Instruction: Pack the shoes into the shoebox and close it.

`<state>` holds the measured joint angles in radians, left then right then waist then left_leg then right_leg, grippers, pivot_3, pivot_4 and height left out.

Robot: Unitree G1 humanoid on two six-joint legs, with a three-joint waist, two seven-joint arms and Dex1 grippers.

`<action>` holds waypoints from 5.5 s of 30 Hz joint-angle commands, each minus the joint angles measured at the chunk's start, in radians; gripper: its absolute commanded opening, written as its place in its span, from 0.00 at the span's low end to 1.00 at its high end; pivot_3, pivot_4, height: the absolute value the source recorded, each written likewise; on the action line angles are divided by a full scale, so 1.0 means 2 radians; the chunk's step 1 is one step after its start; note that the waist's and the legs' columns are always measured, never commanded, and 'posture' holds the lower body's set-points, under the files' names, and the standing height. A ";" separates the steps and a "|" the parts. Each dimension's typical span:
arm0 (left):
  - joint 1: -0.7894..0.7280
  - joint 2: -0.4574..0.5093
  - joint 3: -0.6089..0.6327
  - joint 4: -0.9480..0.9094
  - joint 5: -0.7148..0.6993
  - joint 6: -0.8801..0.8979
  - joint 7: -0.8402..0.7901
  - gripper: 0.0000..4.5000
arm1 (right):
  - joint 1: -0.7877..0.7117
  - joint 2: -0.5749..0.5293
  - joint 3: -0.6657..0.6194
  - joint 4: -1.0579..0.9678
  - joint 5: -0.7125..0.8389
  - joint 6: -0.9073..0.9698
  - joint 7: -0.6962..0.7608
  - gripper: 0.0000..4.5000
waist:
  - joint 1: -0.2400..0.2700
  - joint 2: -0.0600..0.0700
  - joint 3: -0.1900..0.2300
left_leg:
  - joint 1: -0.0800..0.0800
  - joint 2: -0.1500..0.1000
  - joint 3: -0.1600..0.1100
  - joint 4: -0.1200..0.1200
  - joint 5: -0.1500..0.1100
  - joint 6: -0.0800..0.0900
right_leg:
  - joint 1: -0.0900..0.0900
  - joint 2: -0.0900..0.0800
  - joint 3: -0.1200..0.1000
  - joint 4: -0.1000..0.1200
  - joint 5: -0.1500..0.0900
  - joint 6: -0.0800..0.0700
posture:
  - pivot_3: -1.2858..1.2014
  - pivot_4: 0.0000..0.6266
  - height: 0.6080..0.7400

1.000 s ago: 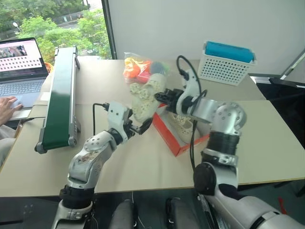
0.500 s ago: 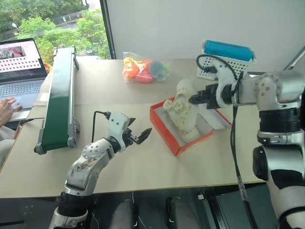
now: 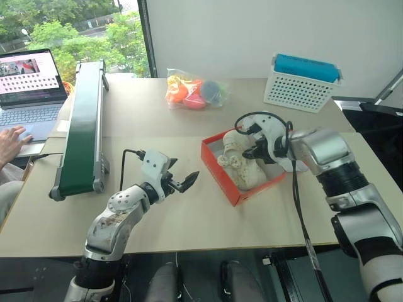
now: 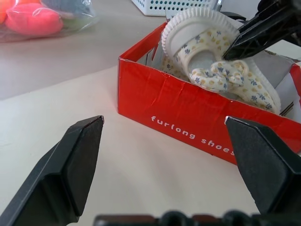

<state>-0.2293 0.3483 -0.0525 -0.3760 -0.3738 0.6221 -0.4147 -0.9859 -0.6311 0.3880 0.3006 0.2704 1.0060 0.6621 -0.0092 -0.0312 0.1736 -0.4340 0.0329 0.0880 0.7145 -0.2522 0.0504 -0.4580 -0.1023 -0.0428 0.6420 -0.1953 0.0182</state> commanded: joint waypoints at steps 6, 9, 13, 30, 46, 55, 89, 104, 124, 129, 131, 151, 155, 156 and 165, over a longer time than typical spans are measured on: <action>-0.008 0.003 0.007 -0.021 -0.003 0.007 0.001 0.98 | 0.019 -0.024 0.039 -0.004 -0.095 -0.094 0.032 0.15 | 0.002 0.000 0.000 | 0.000 0.000 0.000 0.000 0.000 0.000 | 0.000 0.000 0.000 0.000 0.000 0.000 | 0.52 0.24 0.69; -0.010 0.004 0.010 -0.017 -0.001 0.008 0.003 0.98 | 0.028 -0.020 0.051 -0.047 -0.105 -0.079 0.044 0.15 | 0.003 0.000 0.000 | 0.000 0.000 0.000 0.000 0.000 0.000 | 0.000 0.000 0.000 0.000 0.000 0.000 | 0.52 0.24 0.69; -0.015 0.004 0.015 -0.010 0.000 0.007 0.004 0.98 | 0.054 -0.016 0.082 -0.132 -0.111 -0.050 0.072 0.15 | 0.003 0.000 0.000 | 0.000 0.000 0.000 0.000 0.000 0.000 | 0.000 0.000 0.000 0.000 0.000 0.000 | 0.52 0.24 0.69; -0.027 0.004 0.013 -0.010 0.002 0.018 0.003 0.98 | 0.045 0.116 0.045 0.109 -0.132 -0.078 0.092 0.15 | 0.000 -0.004 -0.004 | 0.009 0.001 0.000 -0.001 -0.001 0.000 | 0.010 0.000 -0.001 -0.001 0.000 0.000 | 0.52 0.24 0.69; -0.030 0.007 0.006 -0.005 0.005 0.012 -0.014 1.00 | -0.002 0.093 -0.108 0.035 -0.094 0.022 0.074 0.76 | 0.003 0.000 -0.003 | 0.007 0.000 -0.001 -0.001 -0.001 0.000 | 0.007 -0.001 -0.002 0.000 -0.001 0.000 | 0.52 0.24 0.69; -0.022 0.035 -0.018 0.000 0.003 -0.029 -0.101 1.00 | -0.016 0.008 -0.251 -0.146 -0.004 0.179 0.056 0.76 | 0.005 0.001 -0.002 | -0.001 0.000 0.000 0.000 0.000 0.000 | 0.000 -0.002 -0.002 0.000 -0.001 0.000 | 0.52 0.24 0.69; -0.056 0.046 -0.071 0.024 0.031 -0.055 -0.154 1.00 | 0.139 -0.003 -0.128 0.011 -0.093 -0.059 -0.039 0.02 | 0.000 0.002 -0.002 | 0.001 -0.001 0.002 0.000 0.000 0.001 | 0.001 -0.001 0.002 0.000 -0.002 0.002 | 0.52 0.24 0.69; -0.067 0.051 -0.068 0.033 0.037 -0.058 -0.152 1.00 | 0.143 0.062 -0.228 0.008 -0.034 -0.044 -0.085 0.02 | -0.003 0.002 -0.002 | 0.001 -0.001 0.002 0.000 0.000 0.001 | 0.001 -0.001 0.001 0.001 -0.001 0.002 | 0.52 0.24 0.69; -0.075 0.056 -0.060 0.033 0.041 -0.058 -0.148 1.00 | -0.017 0.051 -0.456 0.405 0.085 -0.195 -0.152 0.02 | -0.005 0.002 -0.002 | 0.002 -0.001 0.002 0.000 0.000 0.001 | 0.001 0.000 0.002 0.001 -0.001 0.002 | 0.52 0.24 0.69; -0.075 0.054 -0.059 0.033 0.042 -0.059 -0.145 1.00 | -0.026 0.047 -0.475 0.434 0.095 -0.202 -0.168 0.02 | -0.003 0.002 -0.002 | 0.002 -0.001 0.002 0.000 0.000 0.001 | 0.001 0.000 0.002 0.001 -0.001 0.002 | 0.52 0.24 0.69; -0.073 0.054 -0.060 0.032 0.043 -0.059 -0.145 1.00 | -0.028 0.048 -0.479 0.438 0.100 -0.206 -0.169 0.02 | -0.003 0.002 -0.002 | 0.002 -0.001 0.002 0.000 0.000 0.001 | 0.001 0.000 0.002 0.001 -0.001 0.002 | 0.52 0.24 0.69; -0.073 0.056 -0.053 0.030 0.047 -0.052 -0.144 1.00 | 0.111 0.075 -0.319 -0.084 0.211 -0.135 0.101 0.02 | 0.000 0.003 -0.001 | 0.002 -0.001 0.002 0.000 0.000 0.001 | 0.001 -0.001 0.002 0.002 -0.001 0.001 | 0.52 0.24 0.69; -0.069 0.057 -0.049 0.025 0.047 -0.049 -0.140 1.00 | 0.109 0.055 -0.223 -0.058 0.125 -0.156 0.095 0.02 | -0.002 0.003 -0.001 | 0.002 -0.001 0.002 0.000 0.000 0.001 | 0.001 -0.001 0.002 0.002 -0.001 0.001 | 0.52 0.24 0.69; -0.068 0.058 -0.049 0.025 0.047 -0.048 -0.139 1.00 | 0.109 0.054 -0.200 -0.054 0.103 -0.164 0.094 0.02 | -0.002 0.003 -0.001 | 0.002 -0.001 0.002 0.000 0.000 0.001 | 0.001 -0.001 0.002 0.002 -0.001 0.001 | 0.52 0.24 0.69; -0.059 0.058 -0.044 0.014 0.046 -0.042 -0.124 1.00 | 0.099 0.078 -0.045 0.009 -0.044 -0.176 0.075 0.02 | -0.002 0.003 -0.002 | 0.002 -0.001 0.002 0.000 0.000 0.001 | 0.001 -0.001 0.002 0.002 -0.001 0.001 | 0.52 0.24 0.69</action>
<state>-0.3459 0.4619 -0.1666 -0.3010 -0.2784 0.5367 -0.6759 -0.7752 -0.4754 0.2413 0.2923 0.2500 0.6658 0.8230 -0.0131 -0.0257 0.1706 -0.4299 0.0312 0.0913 0.7151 -0.2528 0.0520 -0.4565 -0.1044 -0.0397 0.6461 -0.1975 0.0211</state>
